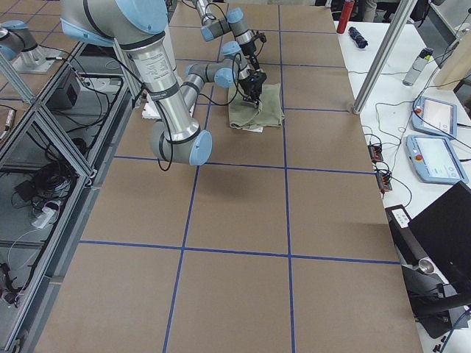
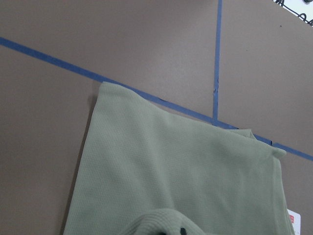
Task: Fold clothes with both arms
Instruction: 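Lift the near edge with both grippers and fold it away from the robot, then lay the folded edge onto the far half with both grippers and release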
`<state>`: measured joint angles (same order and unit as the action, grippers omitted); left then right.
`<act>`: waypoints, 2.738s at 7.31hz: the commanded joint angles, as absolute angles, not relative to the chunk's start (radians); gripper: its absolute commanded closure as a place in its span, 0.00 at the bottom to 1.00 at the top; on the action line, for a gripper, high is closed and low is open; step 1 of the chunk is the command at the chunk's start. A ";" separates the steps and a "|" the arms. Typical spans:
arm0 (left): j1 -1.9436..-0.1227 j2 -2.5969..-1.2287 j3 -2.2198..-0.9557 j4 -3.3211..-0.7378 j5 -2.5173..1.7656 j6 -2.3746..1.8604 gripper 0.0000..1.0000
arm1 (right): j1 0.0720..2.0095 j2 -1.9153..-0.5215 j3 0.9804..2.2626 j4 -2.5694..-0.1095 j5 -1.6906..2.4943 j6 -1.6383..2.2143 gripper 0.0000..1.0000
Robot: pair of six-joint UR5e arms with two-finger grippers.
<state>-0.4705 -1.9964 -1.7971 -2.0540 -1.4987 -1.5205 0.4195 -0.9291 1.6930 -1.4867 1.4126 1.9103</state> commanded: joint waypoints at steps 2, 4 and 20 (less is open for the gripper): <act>-0.480 -2.029 -1.703 -2.059 -1.496 -1.503 1.00 | 0.460 -0.873 1.554 -1.434 1.439 1.878 1.00; -0.480 -2.029 -1.701 -2.060 -1.496 -1.503 1.00 | 0.460 -0.864 1.504 -1.378 1.437 1.861 0.97; -0.637 -2.014 -1.732 -2.112 -1.767 -1.203 0.00 | 0.636 -0.753 1.233 -1.371 1.486 1.519 0.42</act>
<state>-0.6385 -2.0145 -1.7318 -2.1123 -1.7672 -1.2014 0.6073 -0.7564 1.2498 -1.3780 1.4774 1.5329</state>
